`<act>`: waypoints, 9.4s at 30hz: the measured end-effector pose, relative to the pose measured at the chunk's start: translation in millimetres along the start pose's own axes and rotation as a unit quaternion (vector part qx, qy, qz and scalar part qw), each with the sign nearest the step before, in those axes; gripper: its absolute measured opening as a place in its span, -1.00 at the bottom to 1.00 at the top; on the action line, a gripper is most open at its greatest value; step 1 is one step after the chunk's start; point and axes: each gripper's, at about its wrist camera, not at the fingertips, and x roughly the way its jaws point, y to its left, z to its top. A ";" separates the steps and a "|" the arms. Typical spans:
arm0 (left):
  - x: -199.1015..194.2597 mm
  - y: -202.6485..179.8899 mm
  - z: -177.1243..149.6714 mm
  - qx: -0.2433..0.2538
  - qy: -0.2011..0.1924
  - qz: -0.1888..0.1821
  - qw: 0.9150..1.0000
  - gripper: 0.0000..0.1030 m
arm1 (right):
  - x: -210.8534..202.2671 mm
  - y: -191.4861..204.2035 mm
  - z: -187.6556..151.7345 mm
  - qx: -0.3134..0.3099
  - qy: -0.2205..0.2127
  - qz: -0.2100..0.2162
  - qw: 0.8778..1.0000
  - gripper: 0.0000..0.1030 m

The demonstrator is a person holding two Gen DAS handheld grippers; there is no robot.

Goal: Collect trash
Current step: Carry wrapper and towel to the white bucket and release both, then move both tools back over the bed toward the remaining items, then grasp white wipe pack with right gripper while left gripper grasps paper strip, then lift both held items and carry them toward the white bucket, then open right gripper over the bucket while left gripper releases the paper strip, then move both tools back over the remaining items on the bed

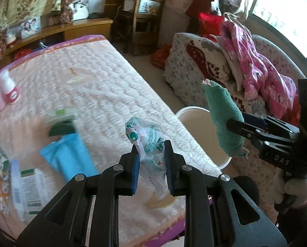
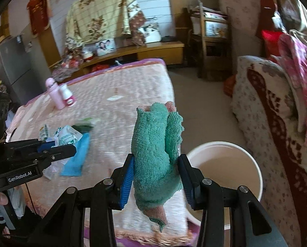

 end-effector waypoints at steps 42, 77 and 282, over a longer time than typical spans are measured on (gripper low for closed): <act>111.5 -79.1 13.5 -0.006 0.056 -0.053 0.997 0.16 | 49.2 -120.7 -50.6 0.097 0.073 -0.086 0.989 -0.05; -36.7 42.1 -30.0 -0.056 -0.052 0.109 0.991 0.16 | 28.7 69.1 3.9 -0.024 0.019 0.006 0.999 0.35; -68.1 122.4 -47.8 -0.115 -0.056 0.153 0.980 -0.11 | 79.8 84.7 3.4 -0.025 0.086 0.065 0.994 0.27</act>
